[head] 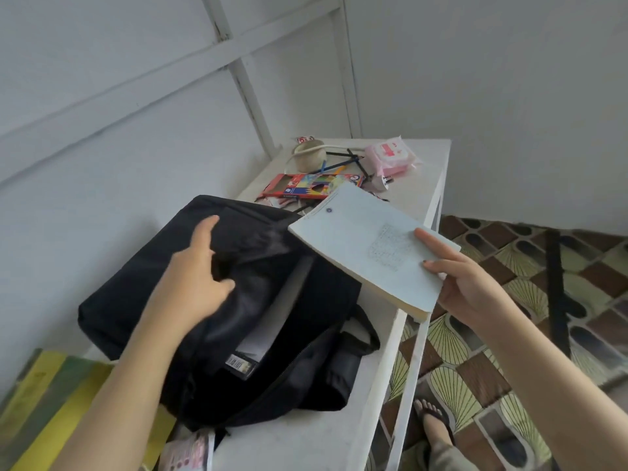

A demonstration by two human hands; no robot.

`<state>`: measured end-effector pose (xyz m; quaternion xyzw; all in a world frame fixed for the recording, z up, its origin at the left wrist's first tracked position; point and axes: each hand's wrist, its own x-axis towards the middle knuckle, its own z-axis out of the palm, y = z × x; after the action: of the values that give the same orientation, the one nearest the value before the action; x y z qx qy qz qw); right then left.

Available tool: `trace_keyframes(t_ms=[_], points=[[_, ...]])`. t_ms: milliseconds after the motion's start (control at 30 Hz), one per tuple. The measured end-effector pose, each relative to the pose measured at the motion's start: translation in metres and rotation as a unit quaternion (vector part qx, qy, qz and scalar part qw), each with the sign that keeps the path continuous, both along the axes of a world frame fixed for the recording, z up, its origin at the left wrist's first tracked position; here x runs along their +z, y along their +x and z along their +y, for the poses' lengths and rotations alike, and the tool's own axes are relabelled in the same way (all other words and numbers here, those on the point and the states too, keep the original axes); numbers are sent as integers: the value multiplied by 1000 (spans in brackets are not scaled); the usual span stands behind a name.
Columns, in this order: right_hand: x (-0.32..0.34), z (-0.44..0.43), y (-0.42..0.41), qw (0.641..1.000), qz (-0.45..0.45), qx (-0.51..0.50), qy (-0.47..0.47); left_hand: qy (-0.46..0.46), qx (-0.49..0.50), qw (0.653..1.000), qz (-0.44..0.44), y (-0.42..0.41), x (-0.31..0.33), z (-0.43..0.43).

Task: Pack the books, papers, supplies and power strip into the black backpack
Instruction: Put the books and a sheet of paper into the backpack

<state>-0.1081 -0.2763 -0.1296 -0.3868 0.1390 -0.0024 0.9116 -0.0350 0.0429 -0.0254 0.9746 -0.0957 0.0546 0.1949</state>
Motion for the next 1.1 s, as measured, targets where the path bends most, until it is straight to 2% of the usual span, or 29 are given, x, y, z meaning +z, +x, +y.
trace_keyframes(t_ms=[100,200,333,400,433,500,600,633,767,1100], points=[[4,3,-3,998,3,49,-33,-12,21,1000,9,15,1,12],[4,11,-1,993,15,79,-85,4,-23,1000,-8,16,-8,19],[3,24,6,989,29,76,-127,32,-127,979,-155,-1,-22,15],[5,26,8,989,32,72,-125,96,-153,950,-254,-12,-26,10],[6,27,9,989,32,72,-125,134,-163,937,-277,-17,-29,9],[8,27,10,989,30,76,-125,194,-159,939,-235,-24,-37,6],[11,25,13,988,29,83,-130,266,-109,953,-95,-26,-45,5],[11,25,14,987,30,83,-131,265,-103,957,-65,-25,-46,7],[10,22,17,987,29,88,-130,179,-109,978,-6,-13,-36,18],[14,18,18,973,22,177,-145,88,-114,986,85,9,11,31]])
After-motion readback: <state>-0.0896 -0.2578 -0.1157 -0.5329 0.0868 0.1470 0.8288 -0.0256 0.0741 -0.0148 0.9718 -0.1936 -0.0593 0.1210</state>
